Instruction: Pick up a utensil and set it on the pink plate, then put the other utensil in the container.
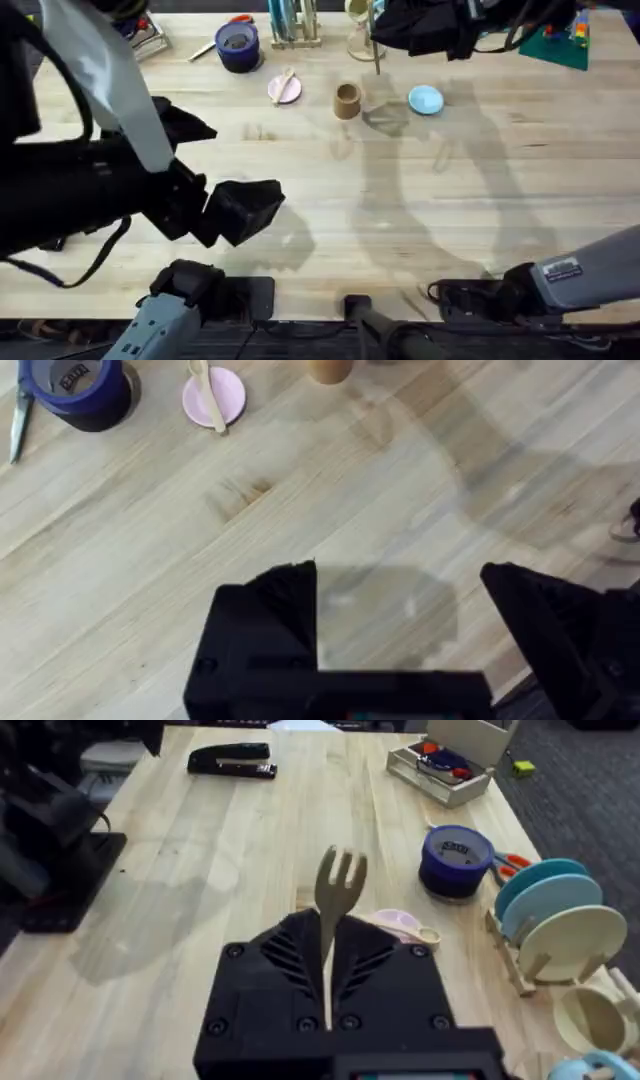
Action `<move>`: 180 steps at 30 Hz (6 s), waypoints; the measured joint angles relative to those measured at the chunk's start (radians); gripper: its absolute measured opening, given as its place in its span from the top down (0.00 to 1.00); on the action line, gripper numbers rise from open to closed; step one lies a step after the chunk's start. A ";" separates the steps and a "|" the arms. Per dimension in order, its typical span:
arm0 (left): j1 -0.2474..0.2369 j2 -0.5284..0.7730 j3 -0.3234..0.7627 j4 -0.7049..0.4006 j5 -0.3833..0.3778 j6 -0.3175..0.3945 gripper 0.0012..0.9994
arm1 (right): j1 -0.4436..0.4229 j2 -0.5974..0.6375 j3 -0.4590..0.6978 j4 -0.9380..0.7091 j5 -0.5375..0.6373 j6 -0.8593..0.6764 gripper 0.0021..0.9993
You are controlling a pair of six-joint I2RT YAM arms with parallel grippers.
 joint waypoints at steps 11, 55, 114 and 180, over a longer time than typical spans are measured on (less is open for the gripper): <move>0.000 0.000 0.000 0.000 0.000 0.000 0.01 | 0.000 0.049 0.000 0.002 -0.013 -0.159 0.97; 0.000 0.000 0.000 -0.004 0.000 0.000 0.01 | 0.050 0.323 0.000 0.238 -0.086 -0.272 0.97; 0.000 0.000 0.000 -0.053 0.000 0.000 0.01 | 0.053 0.473 0.000 0.343 -0.106 -0.271 0.49; 0.000 0.000 0.000 -0.053 -0.001 0.000 0.01 | 0.053 -0.490 0.177 -0.821 0.929 0.643 0.00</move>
